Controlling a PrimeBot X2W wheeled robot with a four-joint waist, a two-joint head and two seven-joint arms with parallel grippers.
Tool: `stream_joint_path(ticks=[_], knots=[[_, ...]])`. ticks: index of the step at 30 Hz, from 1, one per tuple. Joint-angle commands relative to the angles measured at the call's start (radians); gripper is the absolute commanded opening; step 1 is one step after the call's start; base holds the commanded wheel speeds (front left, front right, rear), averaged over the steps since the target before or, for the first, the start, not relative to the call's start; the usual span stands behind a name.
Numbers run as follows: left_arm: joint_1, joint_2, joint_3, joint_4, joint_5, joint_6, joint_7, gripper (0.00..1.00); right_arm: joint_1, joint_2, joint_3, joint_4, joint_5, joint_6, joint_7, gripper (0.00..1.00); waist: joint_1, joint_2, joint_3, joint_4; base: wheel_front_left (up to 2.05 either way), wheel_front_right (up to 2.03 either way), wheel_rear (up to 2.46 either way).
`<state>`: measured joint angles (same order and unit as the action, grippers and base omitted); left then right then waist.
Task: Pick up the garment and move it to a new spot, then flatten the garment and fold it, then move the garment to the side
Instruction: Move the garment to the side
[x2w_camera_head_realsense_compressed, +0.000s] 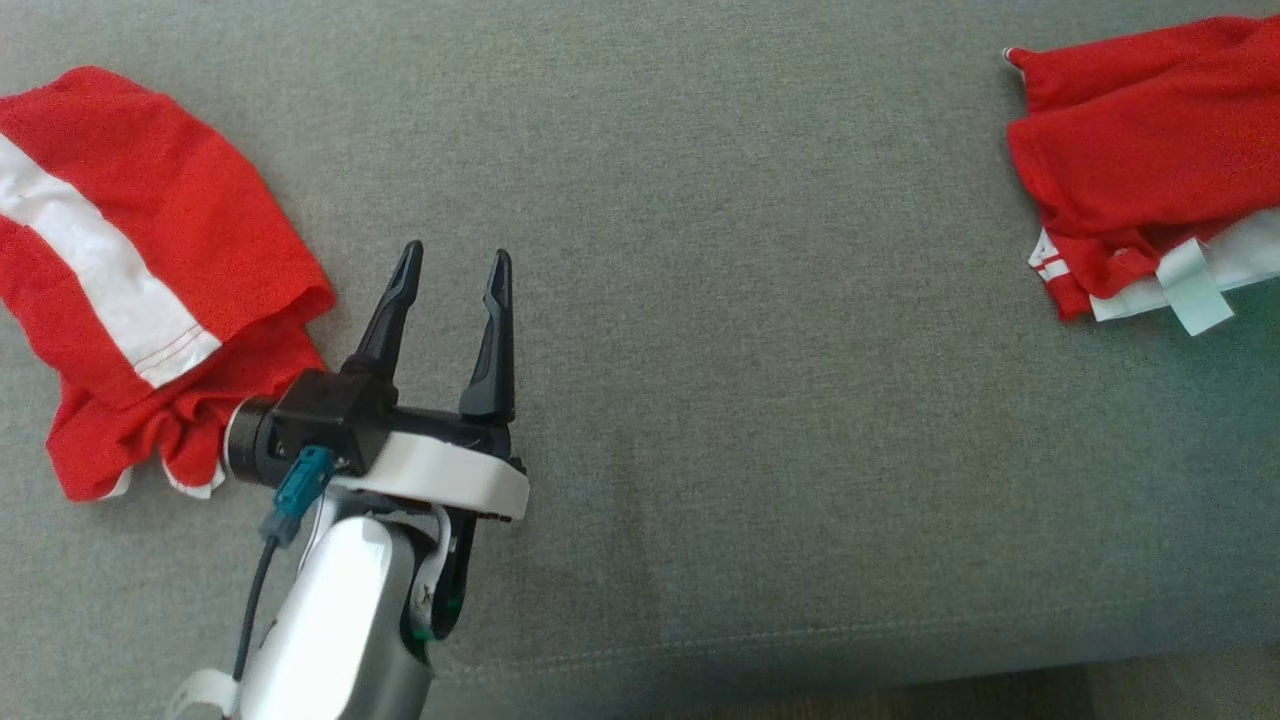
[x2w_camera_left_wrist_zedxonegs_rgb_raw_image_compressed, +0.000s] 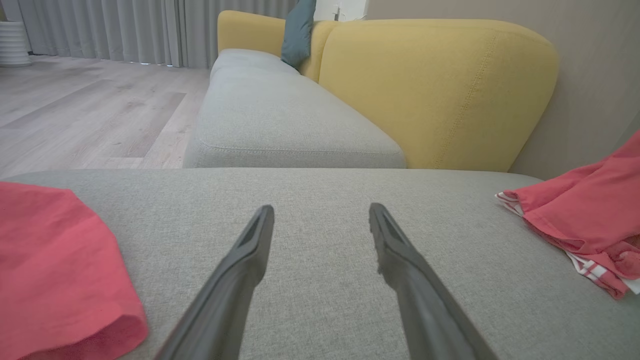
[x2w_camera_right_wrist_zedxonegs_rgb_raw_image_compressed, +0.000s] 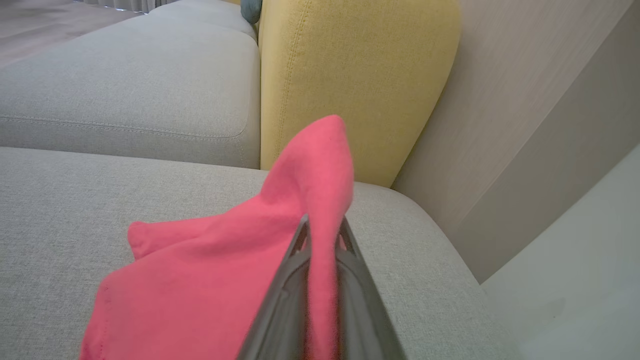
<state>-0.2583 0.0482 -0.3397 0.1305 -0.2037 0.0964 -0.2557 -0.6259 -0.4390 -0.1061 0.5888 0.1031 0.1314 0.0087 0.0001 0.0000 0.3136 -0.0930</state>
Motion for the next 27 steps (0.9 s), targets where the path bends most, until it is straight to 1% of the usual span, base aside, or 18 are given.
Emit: stream_joint_path(ticks=[1,5,6,7,8,10,11,13,14,20,23,27], knots=[[-0.032,0.002,0.037,-0.032,0.011,-0.001,-0.006,1.0,-0.028,-0.024,0.0,-0.029,-0.005,-0.001,-0.012,0.0,-0.0001,0.0,0.0,0.001,0.0,0.0,0.0],[-0.03,0.002,0.04,-0.03,0.011,-0.003,-0.006,1.0,-0.032,-0.016,-0.006,-0.018,-0.017,-0.001,-0.018,0.0,-0.0001,0.0,-0.003,0.002,0.0,0.0,0.0],[-0.03,0.002,0.04,-0.029,0.011,-0.003,-0.006,1.0,-0.034,-0.014,-0.007,-0.015,-0.017,-0.001,-0.02,0.05,-0.0001,0.0,-0.005,0.002,0.0,0.0,0.0],[-0.029,0.002,0.041,-0.028,0.011,-0.002,-0.006,1.0,-0.035,-0.012,-0.007,-0.012,-0.017,-0.001,-0.02,0.24,-0.0001,0.0,-0.007,0.002,0.0,0.0,0.0],[-0.028,0.002,0.041,-0.027,0.01,-0.002,-0.006,1.0,-0.035,-0.009,-0.006,-0.008,-0.014,-0.001,-0.019,0.39,-0.0001,0.0,-0.009,0.002,0.0,0.0,0.0],[-0.027,0.002,0.04,-0.026,0.009,-0.001,-0.006,1.0,-0.038,-0.003,-0.013,-0.002,0.001,-0.001,-0.021,0.47,-0.0001,0.0,-0.012,0.003,0.0,0.0,0.0],[-0.027,0.002,0.039,-0.026,0.008,0.0,-0.006,1.0,-0.038,-0.002,-0.014,0.0,0.007,-0.001,-0.021,0.61,-0.0001,0.0,-0.014,0.003,0.0,0.0,0.0],[-0.025,0.002,0.038,-0.024,0.007,0.001,-0.006,1.0,-0.038,-0.001,-0.011,0.003,0.014,-0.001,-0.023,0.98,-0.0001,0.0,-0.018,0.003,0.0,0.0,0.0],[-0.025,0.002,0.037,-0.023,0.006,0.002,-0.006,1.0,-0.039,-0.002,-0.009,0.002,0.013,-0.001,-0.029,1.0,-0.0001,0.0,-0.021,0.003,0.0,0.0,0.0],[-0.018,0.002,0.032,-0.018,-0.003,0.006,-0.006,1.0,-0.048,0.015,0.005,-0.019,0.027,-0.001,-0.068,1.0,-0.0001,0.0,-0.047,0.003,0.0,0.0,0.0],[-0.014,0.002,0.032,-0.017,-0.009,0.009,-0.006,1.0,-0.042,0.048,0.026,-0.049,0.041,-0.001,-0.091,1.0,-0.0001,0.0,-0.068,0.004,0.0,0.0,0.0],[-0.004,0.002,0.031,-0.019,-0.016,0.015,-0.006,1.0,-0.007,0.109,0.073,-0.103,0.06,-0.001,-0.111,1.0,-0.0001,0.0,-0.106,0.007,0.0,0.0,0.0]])
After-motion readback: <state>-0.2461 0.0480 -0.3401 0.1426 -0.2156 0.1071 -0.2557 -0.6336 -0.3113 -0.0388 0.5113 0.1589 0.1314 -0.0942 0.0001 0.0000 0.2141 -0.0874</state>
